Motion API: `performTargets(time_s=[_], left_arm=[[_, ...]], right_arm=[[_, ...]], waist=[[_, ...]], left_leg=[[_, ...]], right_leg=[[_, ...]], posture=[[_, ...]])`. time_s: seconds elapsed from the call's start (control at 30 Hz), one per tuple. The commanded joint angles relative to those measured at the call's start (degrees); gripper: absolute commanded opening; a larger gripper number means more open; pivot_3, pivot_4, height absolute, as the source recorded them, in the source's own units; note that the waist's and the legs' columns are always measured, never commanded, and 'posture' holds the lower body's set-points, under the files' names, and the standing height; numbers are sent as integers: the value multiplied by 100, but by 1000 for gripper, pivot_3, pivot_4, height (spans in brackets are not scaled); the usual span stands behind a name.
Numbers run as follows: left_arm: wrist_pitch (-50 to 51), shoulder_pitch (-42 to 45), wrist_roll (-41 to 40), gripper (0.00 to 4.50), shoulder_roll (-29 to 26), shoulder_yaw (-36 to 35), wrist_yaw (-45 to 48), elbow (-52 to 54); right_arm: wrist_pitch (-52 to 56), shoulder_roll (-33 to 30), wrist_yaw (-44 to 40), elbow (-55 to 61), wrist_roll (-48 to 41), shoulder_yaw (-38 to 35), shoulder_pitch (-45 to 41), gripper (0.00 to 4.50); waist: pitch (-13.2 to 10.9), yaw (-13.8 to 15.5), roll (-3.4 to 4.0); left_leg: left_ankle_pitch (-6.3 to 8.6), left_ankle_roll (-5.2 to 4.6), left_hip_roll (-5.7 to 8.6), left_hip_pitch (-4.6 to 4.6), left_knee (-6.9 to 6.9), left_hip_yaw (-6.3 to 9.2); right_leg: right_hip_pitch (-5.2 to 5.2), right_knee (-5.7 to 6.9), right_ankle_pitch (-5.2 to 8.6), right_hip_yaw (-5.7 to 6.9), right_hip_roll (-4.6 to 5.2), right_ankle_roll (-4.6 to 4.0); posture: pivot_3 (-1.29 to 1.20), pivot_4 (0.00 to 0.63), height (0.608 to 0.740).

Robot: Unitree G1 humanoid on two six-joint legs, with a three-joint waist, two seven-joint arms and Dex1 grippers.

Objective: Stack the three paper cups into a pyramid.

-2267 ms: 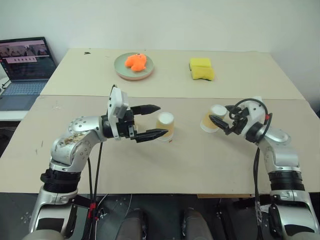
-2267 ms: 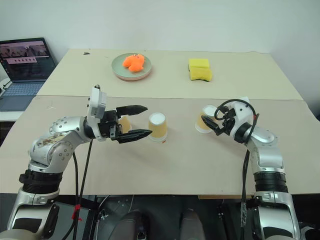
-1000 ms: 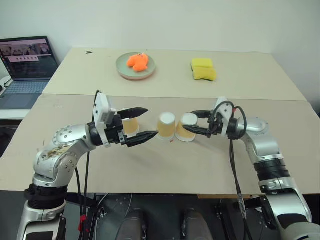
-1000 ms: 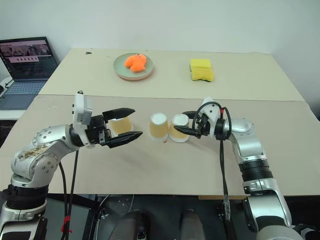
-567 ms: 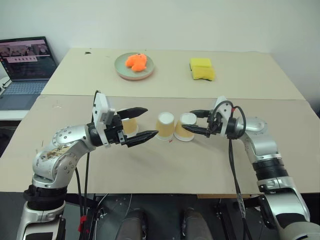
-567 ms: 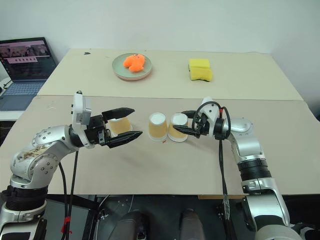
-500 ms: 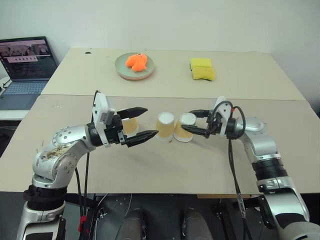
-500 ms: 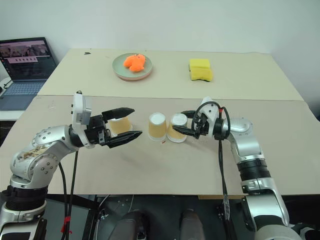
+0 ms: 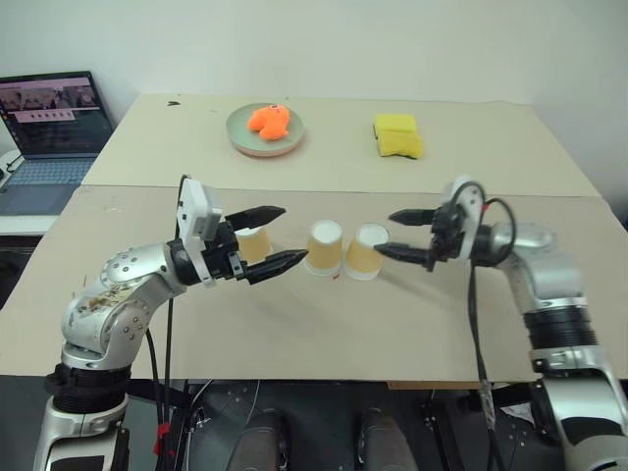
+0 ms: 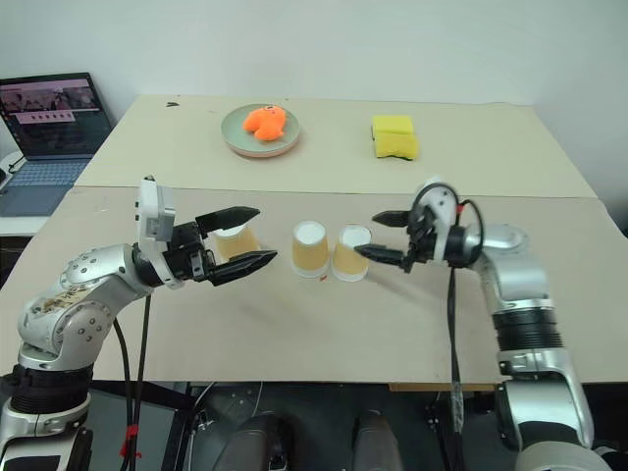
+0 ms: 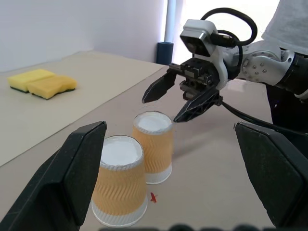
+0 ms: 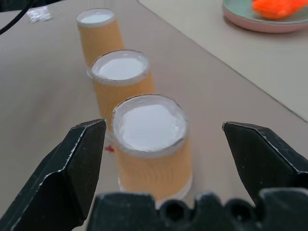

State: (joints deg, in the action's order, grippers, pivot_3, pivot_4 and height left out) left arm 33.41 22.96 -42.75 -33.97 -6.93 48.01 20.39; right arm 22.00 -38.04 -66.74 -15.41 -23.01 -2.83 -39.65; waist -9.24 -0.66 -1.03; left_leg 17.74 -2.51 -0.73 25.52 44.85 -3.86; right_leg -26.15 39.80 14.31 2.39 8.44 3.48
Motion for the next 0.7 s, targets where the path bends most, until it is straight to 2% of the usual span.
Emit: performTargets(time_s=[0.03, 0.27, 0.5, 0.7], left_arm=[[153, 71, -482, 4500, 142, -628, -594, 242], [350, -473, -798, 4500, 167, -1292, -1467, 649], [245, -1559, -521, 4500, -194, -1673, -1480, 974], [158, -1685, -363, 4500, -380, -1660, -1240, 613]], right_arm=[[417, -310, 168, 379, -585, -765, -290, 4488], [1637, -490, 416, 1602, -1632, -1263, -60, 4488], [2111, -738, 209, 3360, -2146, -1058, 1429, 4488], [1973, -665, 422, 3372, -2025, -837, 1504, 4488]], waist=[[0, 1, 0], [0, -13, -1], [-1, 77, -2], [-1, 86, -2]], left_leg=[[0, 0, -1, 0, 0, 1], [1, -1, -4, 0, -2, 0], [9, -16, -2, -1, 0, 2], [19, -33, -2, -7, -1, 3]], right_leg=[[0, 0, 0, 1, 0, 0], [0, -2, 0, -2, 0, 0], [8, -6, -3, 1, 6, -1], [9, -5, -8, 2, 2, -8]], posture=[[0, 150, 673], [0, 150, 673], [0, 150, 673], [0, 150, 673]])
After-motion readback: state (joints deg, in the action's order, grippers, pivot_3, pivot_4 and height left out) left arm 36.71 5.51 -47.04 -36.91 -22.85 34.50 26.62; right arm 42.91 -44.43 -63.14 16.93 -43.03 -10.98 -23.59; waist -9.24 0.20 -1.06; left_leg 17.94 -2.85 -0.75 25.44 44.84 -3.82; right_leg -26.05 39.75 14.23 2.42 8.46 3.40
